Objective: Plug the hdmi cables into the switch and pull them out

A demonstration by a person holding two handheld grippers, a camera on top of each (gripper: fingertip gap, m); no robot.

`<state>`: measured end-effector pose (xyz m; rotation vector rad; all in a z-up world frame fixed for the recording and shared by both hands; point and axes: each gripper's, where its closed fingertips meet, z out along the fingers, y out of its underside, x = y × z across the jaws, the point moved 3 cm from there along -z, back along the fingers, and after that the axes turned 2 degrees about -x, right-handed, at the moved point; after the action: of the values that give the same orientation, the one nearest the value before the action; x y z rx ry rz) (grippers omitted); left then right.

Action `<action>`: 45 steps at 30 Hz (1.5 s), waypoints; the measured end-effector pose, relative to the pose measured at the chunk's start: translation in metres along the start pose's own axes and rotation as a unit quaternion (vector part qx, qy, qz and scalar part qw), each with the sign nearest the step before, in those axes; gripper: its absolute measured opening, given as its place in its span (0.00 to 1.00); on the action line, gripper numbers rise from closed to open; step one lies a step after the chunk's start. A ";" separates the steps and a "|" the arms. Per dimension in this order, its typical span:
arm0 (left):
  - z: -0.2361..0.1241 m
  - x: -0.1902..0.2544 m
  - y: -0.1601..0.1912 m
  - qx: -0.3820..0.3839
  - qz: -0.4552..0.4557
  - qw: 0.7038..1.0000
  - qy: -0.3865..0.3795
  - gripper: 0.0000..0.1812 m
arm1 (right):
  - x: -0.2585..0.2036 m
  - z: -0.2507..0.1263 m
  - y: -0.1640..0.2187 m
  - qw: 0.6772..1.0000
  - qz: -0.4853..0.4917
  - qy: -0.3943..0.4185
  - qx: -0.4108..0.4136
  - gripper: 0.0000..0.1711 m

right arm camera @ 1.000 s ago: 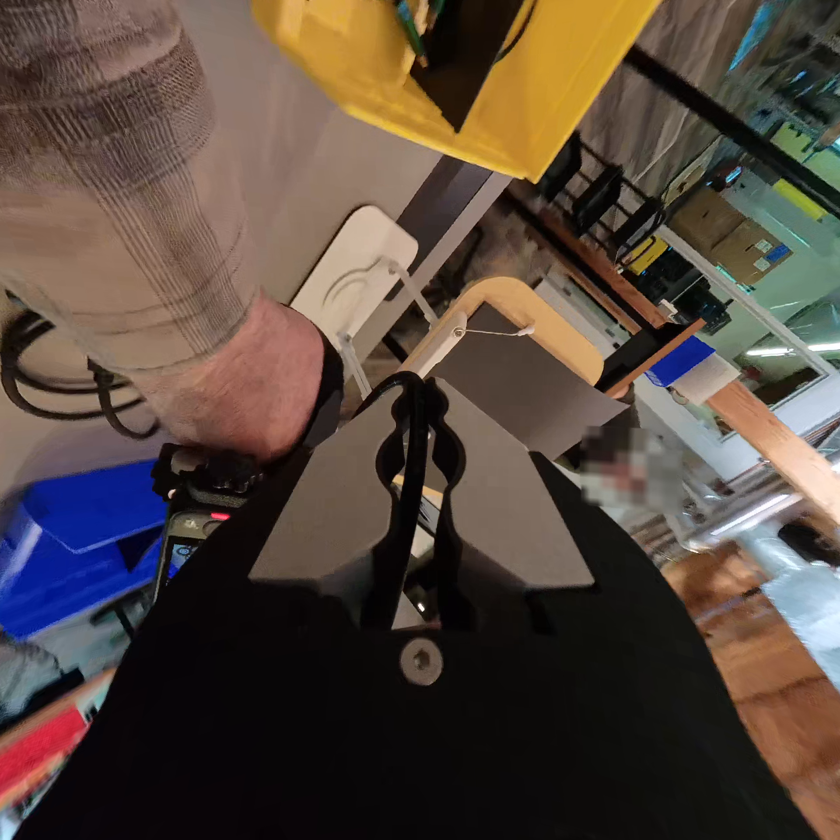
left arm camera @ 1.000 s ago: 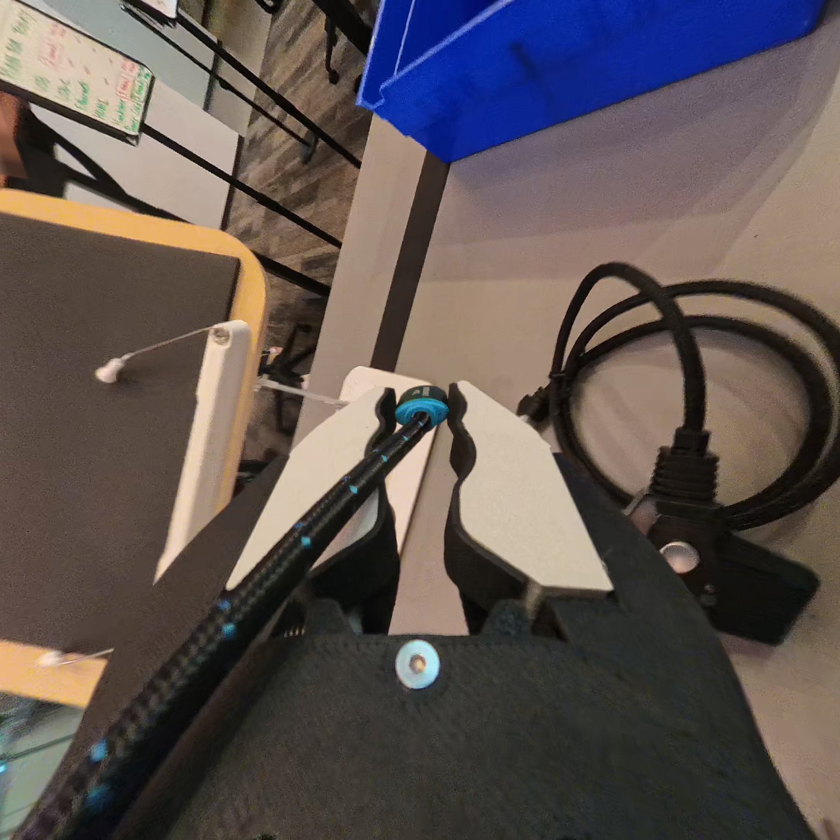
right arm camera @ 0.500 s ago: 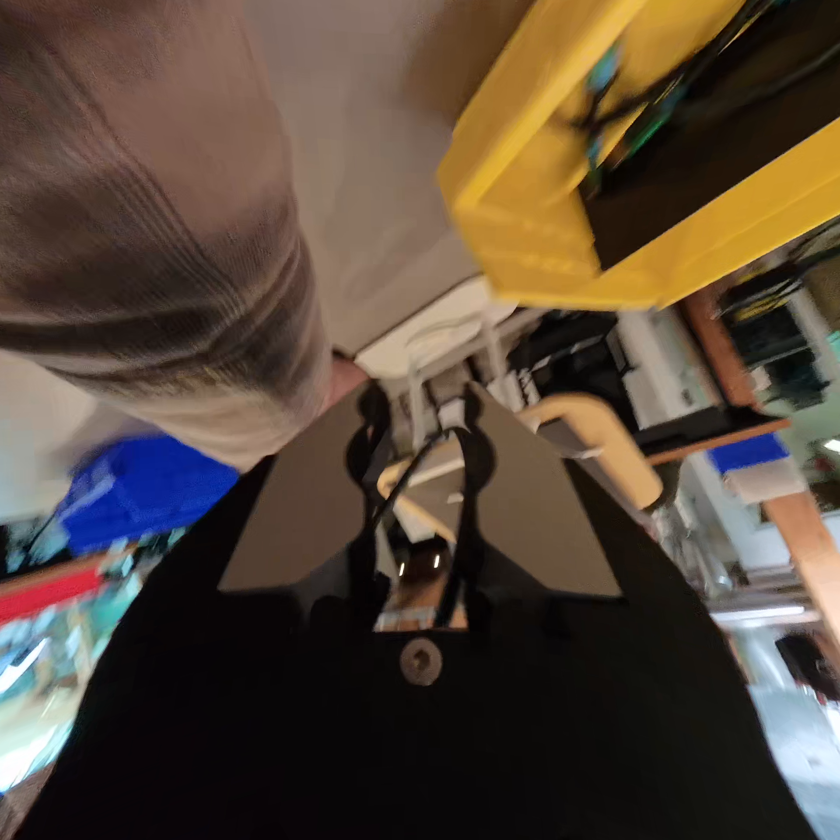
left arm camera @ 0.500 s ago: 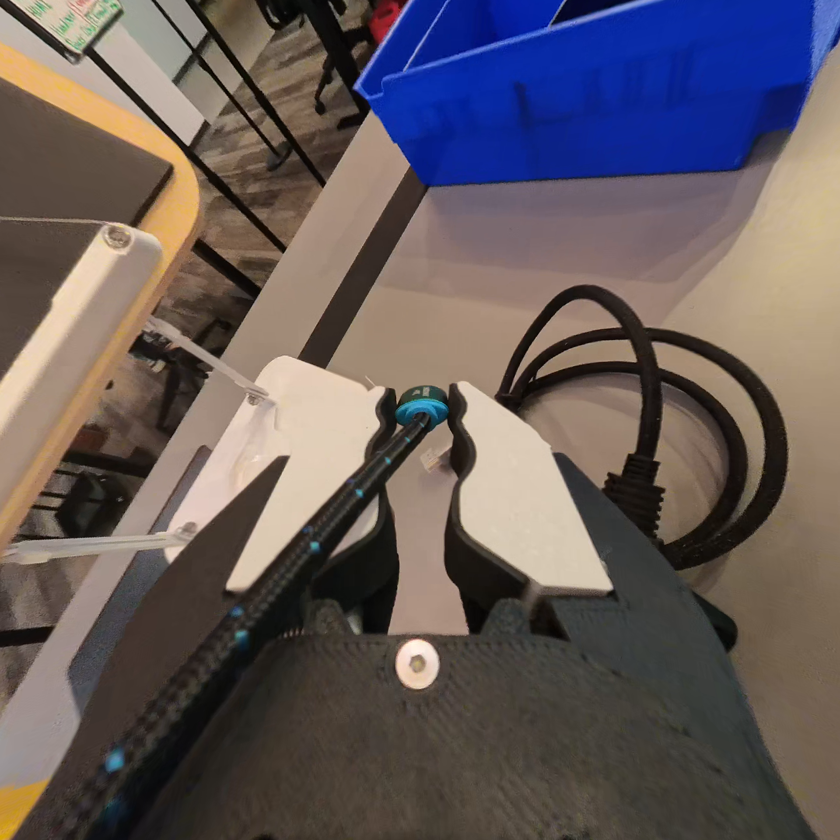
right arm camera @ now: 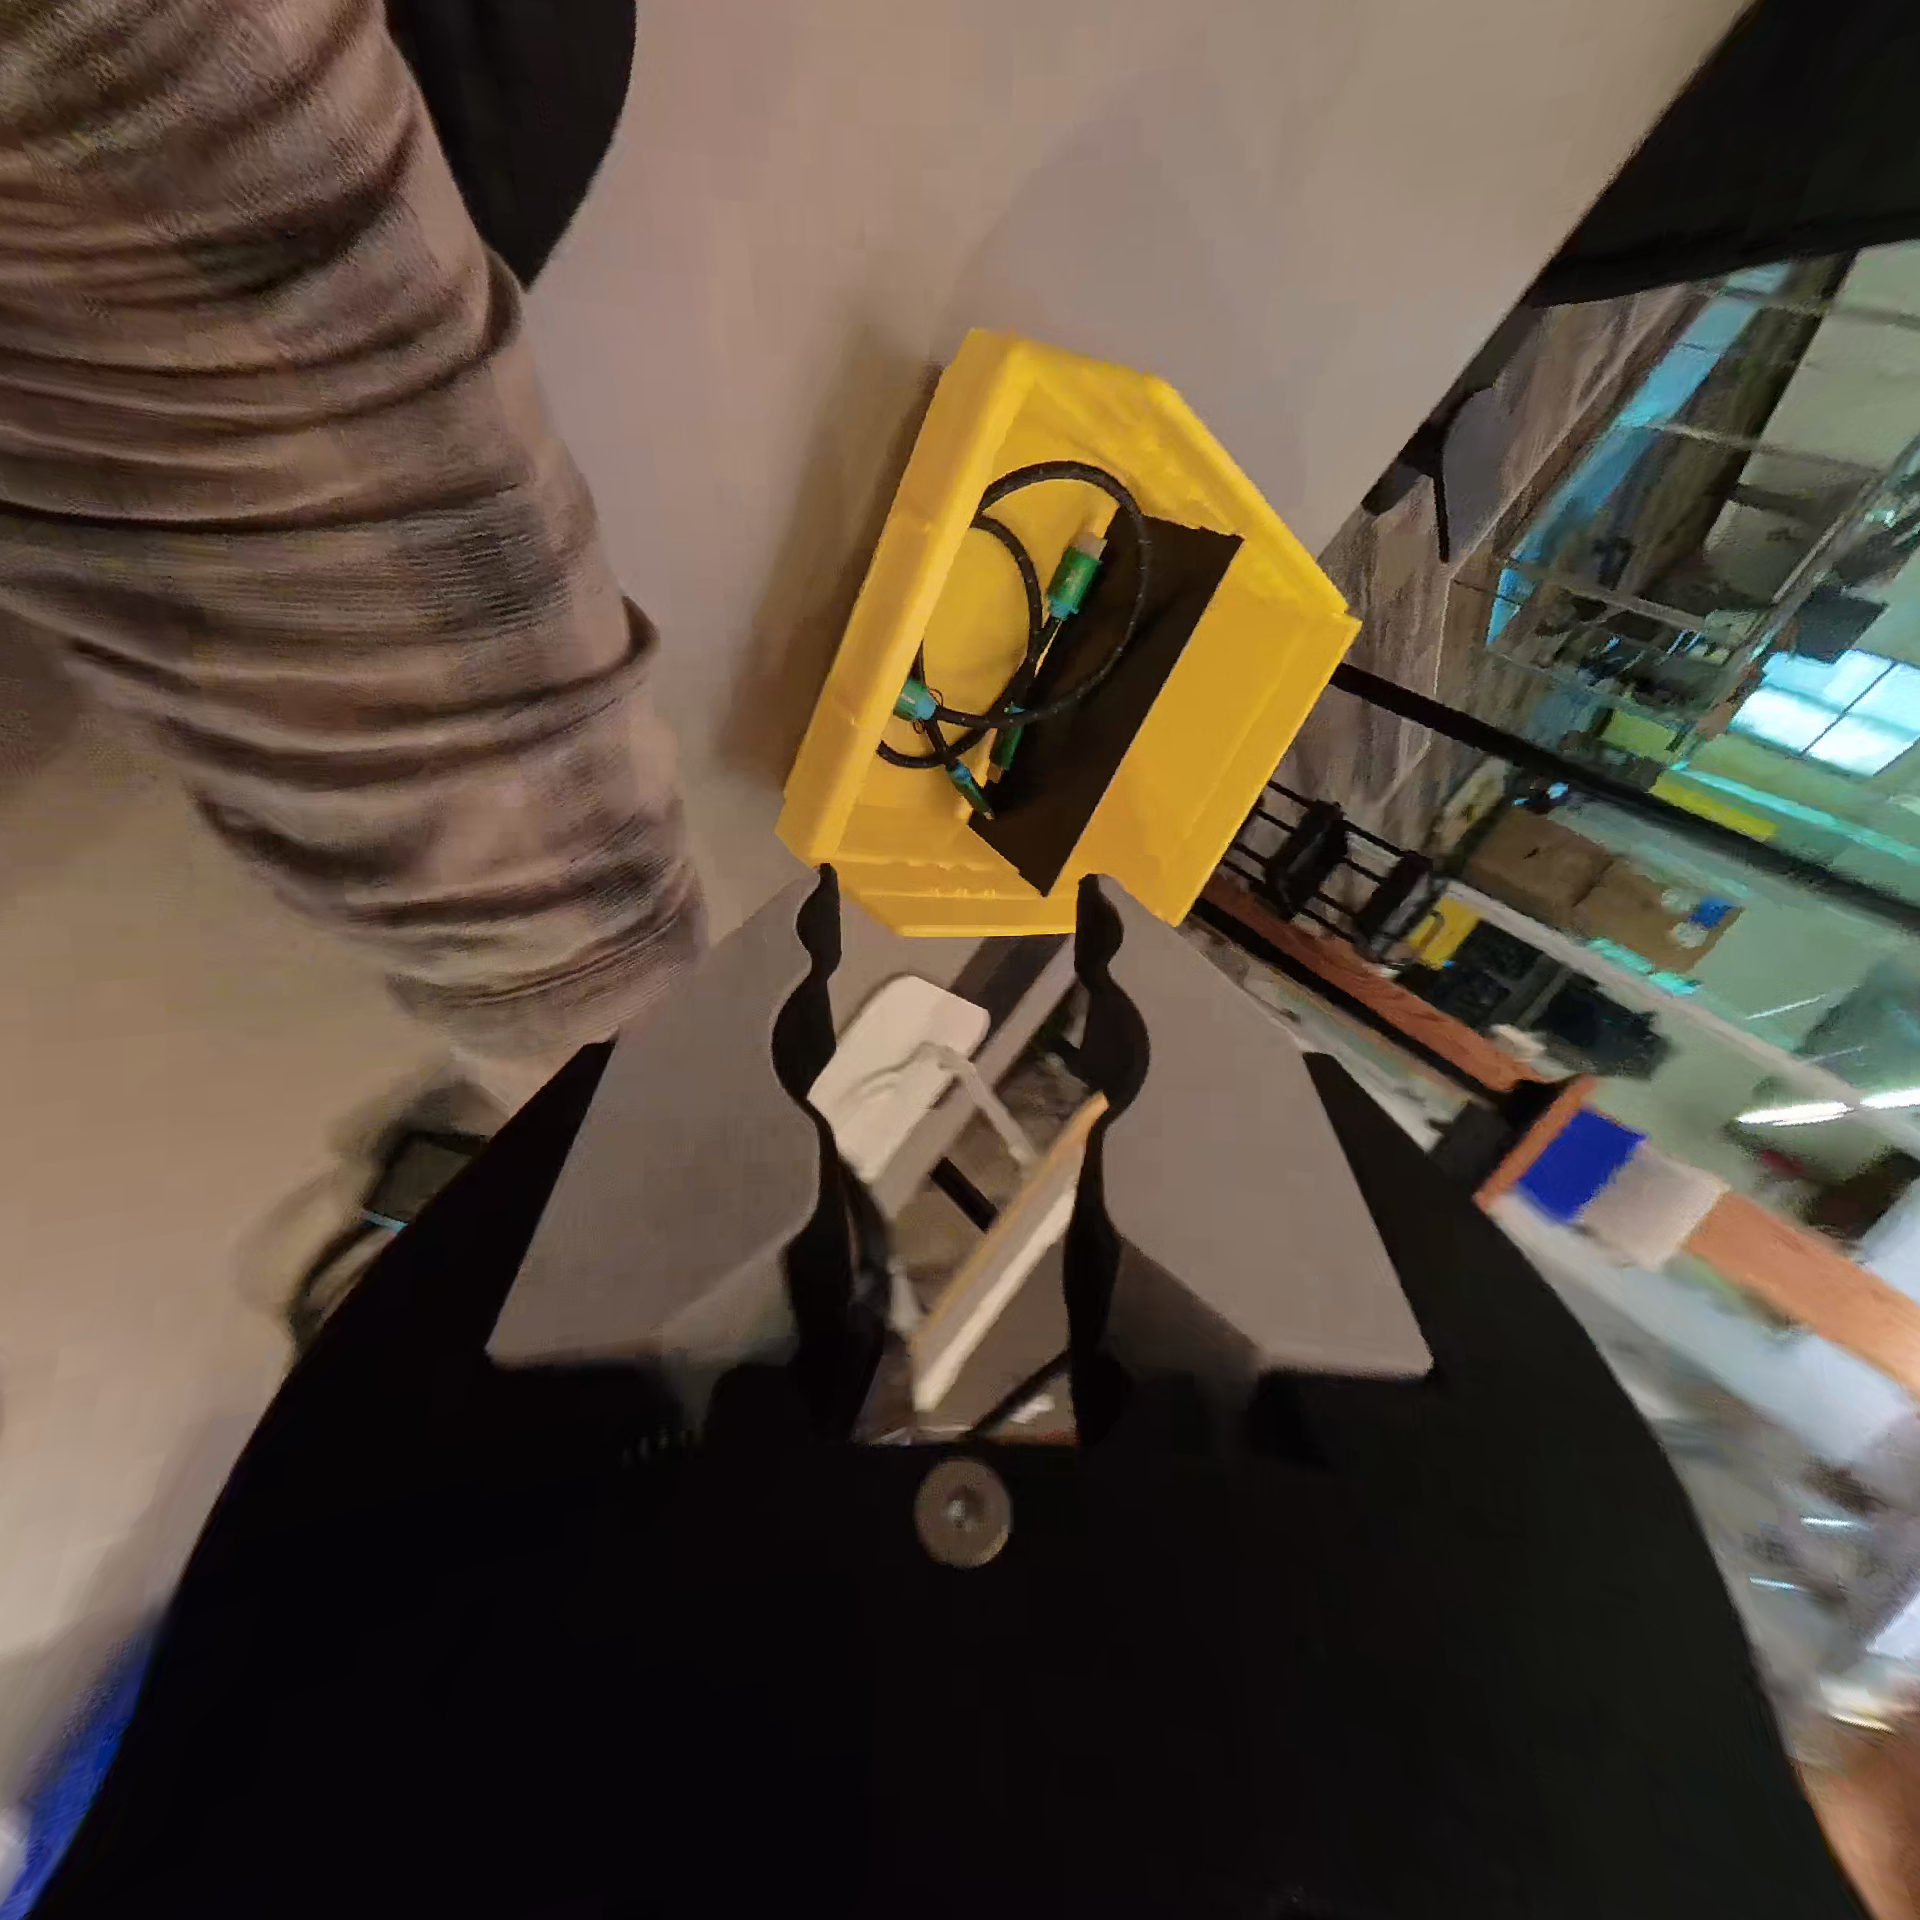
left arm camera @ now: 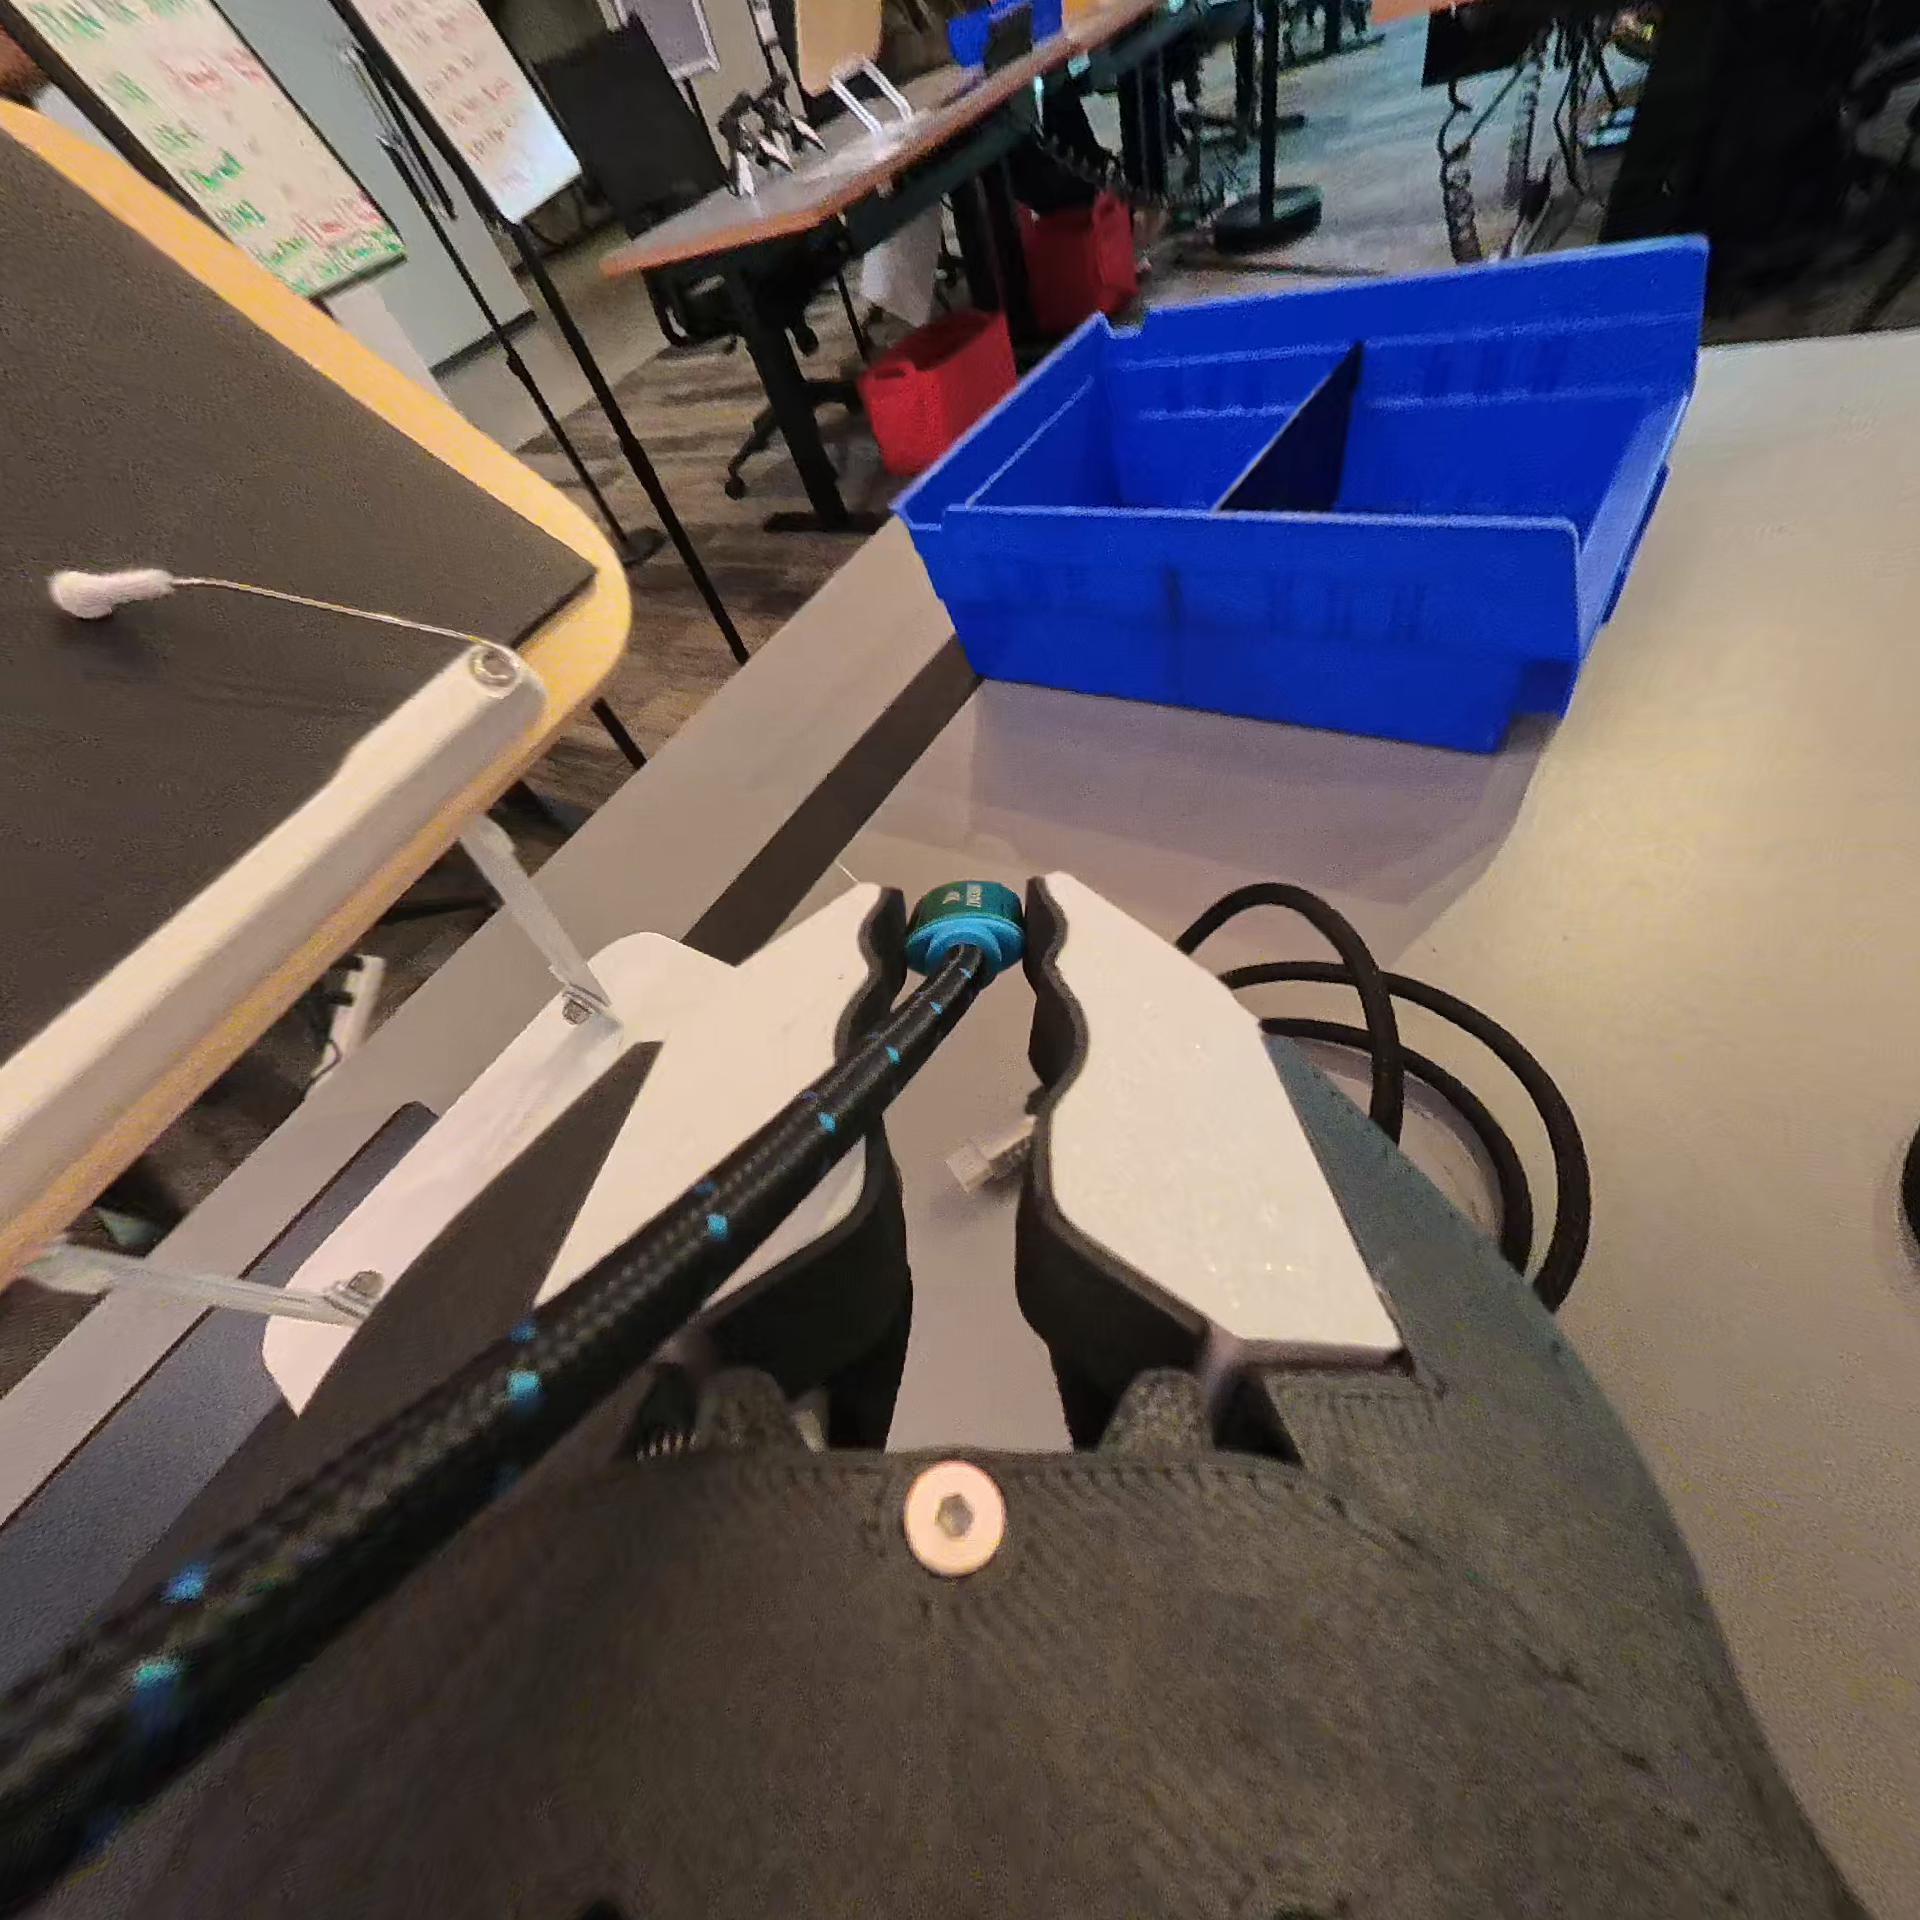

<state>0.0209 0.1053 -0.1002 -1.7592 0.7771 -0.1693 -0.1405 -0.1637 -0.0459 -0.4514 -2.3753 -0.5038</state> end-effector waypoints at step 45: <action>0.012 0.002 0.011 -0.065 0.027 0.997 -0.033 0.12 | -0.016 0.117 -0.037 0.984 0.049 -0.153 -0.071 0.43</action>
<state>0.0237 0.1119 -0.1145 -1.8544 0.8018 -0.0232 -0.2073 -0.1449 -0.1484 -0.7554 -2.6022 -0.5969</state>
